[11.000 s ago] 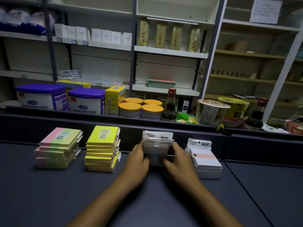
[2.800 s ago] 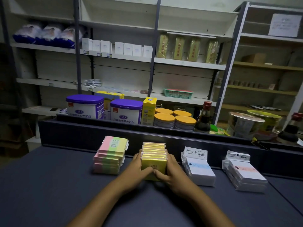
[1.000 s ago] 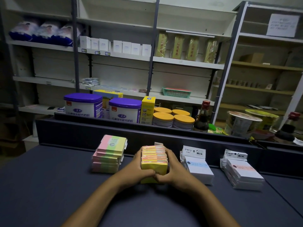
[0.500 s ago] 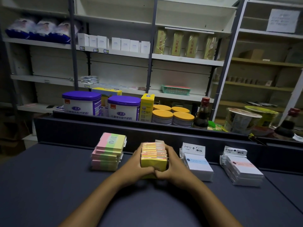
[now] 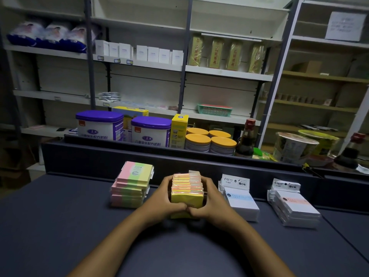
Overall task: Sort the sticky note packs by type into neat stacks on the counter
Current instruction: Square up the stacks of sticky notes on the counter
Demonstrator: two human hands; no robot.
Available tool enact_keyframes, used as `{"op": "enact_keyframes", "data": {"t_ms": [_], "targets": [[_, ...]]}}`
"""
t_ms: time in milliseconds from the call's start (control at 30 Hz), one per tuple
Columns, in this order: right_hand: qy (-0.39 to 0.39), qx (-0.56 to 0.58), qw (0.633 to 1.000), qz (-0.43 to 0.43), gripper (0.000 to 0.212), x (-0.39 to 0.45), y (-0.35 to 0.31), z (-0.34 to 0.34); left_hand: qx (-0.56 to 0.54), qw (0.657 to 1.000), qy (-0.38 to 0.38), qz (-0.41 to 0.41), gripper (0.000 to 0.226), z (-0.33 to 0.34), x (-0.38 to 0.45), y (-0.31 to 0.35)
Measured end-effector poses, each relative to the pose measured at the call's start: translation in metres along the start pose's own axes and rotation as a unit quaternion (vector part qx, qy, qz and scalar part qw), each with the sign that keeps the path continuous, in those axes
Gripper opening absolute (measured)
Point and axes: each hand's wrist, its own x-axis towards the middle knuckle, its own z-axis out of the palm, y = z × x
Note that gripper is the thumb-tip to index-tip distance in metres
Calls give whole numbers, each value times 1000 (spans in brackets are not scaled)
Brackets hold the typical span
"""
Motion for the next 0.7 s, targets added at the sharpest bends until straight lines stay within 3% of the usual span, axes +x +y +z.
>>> {"op": "enact_keyframes", "data": {"t_ms": [100,267,400,567,700], "targets": [[10,18,1000,-1,85,1,-2,-6,-43,998,39,0,87,0,2,2],[49,97,994,14,100,5,-13,-10,-254,965,59,-22,84,8,0,11],[55,195,976,80,107,8,-13,-4,-348,936,47,-22,55,13,0,16],[42,303,945,113,93,10,-12,1,-379,924,41,-35,57,12,0,19],[53,329,935,125,65,11,-13,-1,-344,936,35,-63,54,4,3,22]]}}
